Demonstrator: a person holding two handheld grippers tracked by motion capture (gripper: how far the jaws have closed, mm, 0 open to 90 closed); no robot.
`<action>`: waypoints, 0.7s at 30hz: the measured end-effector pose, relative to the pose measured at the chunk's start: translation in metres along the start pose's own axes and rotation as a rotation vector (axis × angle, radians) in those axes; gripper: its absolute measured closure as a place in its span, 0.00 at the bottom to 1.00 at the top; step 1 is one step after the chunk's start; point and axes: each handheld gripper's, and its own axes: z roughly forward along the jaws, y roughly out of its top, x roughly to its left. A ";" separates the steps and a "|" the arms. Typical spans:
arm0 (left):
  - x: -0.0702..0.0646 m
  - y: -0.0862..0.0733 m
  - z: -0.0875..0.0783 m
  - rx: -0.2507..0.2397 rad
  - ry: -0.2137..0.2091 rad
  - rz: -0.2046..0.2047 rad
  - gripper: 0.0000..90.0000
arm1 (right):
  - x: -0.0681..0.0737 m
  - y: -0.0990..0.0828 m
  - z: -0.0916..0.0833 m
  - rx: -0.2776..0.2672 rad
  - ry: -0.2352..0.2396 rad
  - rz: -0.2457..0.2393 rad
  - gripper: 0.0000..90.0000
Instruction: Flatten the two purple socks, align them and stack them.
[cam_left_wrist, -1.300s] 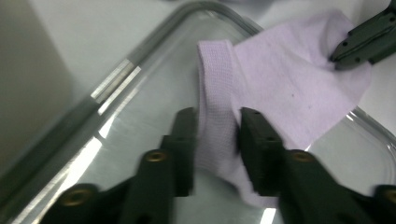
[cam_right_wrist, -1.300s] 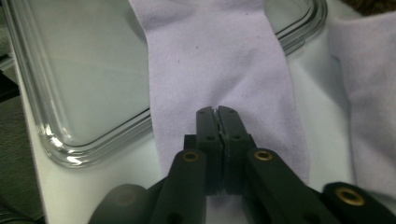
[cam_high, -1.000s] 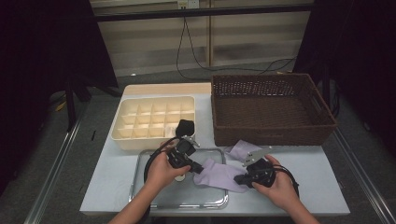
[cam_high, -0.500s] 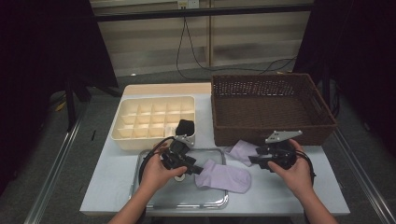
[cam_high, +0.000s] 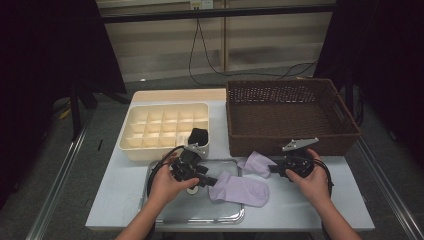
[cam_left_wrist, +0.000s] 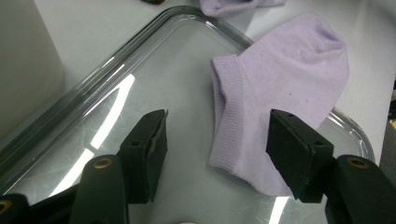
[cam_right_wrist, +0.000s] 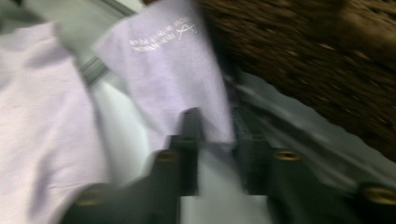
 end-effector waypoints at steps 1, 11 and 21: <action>-0.001 0.001 -0.001 0.007 0.014 0.002 0.43 | 0.002 0.001 -0.001 0.000 0.017 -0.012 0.92; -0.004 0.011 0.005 -0.014 -0.005 0.013 0.43 | 0.026 0.002 -0.007 -0.012 0.108 -0.126 0.97; -0.007 0.025 0.017 -0.019 -0.048 0.054 0.42 | 0.046 -0.007 -0.006 0.036 0.141 -0.216 0.97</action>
